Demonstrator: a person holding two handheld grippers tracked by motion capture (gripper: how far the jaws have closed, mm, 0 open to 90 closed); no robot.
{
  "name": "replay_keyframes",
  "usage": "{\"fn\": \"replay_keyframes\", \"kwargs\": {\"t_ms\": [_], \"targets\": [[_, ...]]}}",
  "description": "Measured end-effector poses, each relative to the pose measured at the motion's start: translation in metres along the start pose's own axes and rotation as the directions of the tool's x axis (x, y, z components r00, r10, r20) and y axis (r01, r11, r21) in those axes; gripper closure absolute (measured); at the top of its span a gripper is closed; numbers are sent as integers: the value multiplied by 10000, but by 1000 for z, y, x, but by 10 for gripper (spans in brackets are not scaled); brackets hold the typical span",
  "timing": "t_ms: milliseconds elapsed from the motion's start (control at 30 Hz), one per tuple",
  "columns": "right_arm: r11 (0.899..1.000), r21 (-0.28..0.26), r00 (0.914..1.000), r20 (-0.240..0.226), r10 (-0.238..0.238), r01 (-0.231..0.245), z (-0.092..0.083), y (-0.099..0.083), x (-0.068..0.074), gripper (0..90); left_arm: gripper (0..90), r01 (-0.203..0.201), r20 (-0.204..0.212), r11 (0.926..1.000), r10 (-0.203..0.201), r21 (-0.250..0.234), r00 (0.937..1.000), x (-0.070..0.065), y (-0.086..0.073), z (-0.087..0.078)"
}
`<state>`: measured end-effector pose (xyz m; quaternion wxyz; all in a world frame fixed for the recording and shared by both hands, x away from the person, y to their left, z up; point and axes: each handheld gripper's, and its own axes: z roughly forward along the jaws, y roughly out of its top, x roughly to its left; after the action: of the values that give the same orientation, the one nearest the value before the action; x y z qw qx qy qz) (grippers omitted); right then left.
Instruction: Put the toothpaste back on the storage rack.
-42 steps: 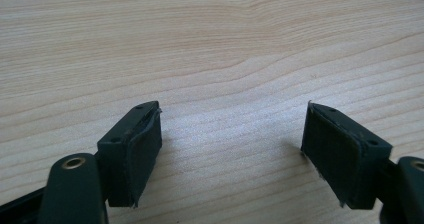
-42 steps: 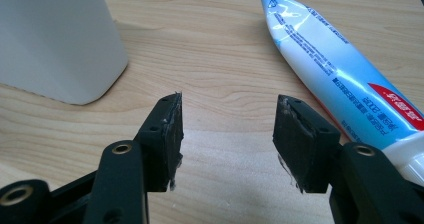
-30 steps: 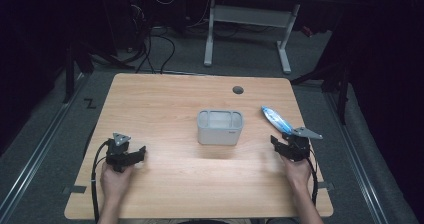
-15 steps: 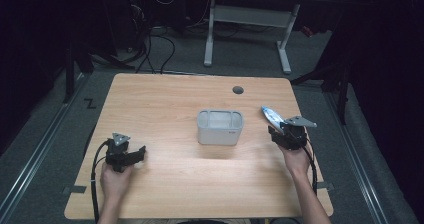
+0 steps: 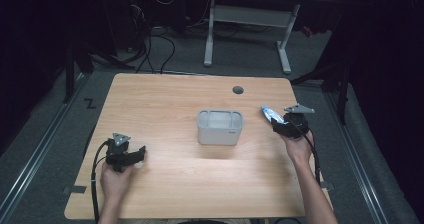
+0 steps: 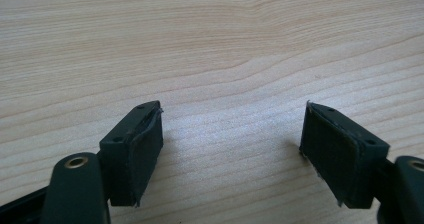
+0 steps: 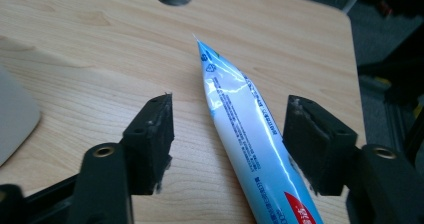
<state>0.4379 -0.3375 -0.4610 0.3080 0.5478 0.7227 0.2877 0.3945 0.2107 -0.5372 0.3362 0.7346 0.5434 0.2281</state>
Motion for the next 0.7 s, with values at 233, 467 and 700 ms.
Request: {"fn": "replay_keyframes", "kwargs": {"t_ms": [233,467,700], "targets": [[9957,924,9997,214,-130,109,24,9,-3,335,253,21,25,10000,-21,3,10000,0,0,0],[9856,1634,9982,331,-495,434,42,10,-1,315,253,1,-17,10000,-1,2,10000,0,0,0],[9712,2236,9948,406,-930,816,56,17,3,307,253,73,-14,10000,-73,-8,10000,1,0,0]]}}
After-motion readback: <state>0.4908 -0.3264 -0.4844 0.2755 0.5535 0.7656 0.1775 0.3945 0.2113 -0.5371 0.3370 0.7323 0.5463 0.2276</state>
